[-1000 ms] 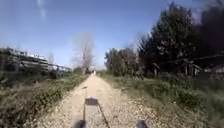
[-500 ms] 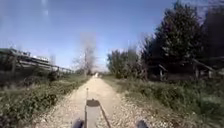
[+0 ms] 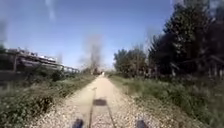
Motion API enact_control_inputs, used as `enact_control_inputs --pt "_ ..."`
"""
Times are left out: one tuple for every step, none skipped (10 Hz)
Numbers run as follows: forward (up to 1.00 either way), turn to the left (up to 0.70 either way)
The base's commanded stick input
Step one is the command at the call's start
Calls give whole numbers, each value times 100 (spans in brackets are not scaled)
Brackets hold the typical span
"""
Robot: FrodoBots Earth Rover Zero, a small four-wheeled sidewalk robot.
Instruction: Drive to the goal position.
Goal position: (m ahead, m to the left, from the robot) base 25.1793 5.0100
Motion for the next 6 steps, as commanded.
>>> enact_control_inputs --pt "70 0" --pt "70 0" --pt "70 0" --pt "70 0" --pt "70 0" --pt "70 0"
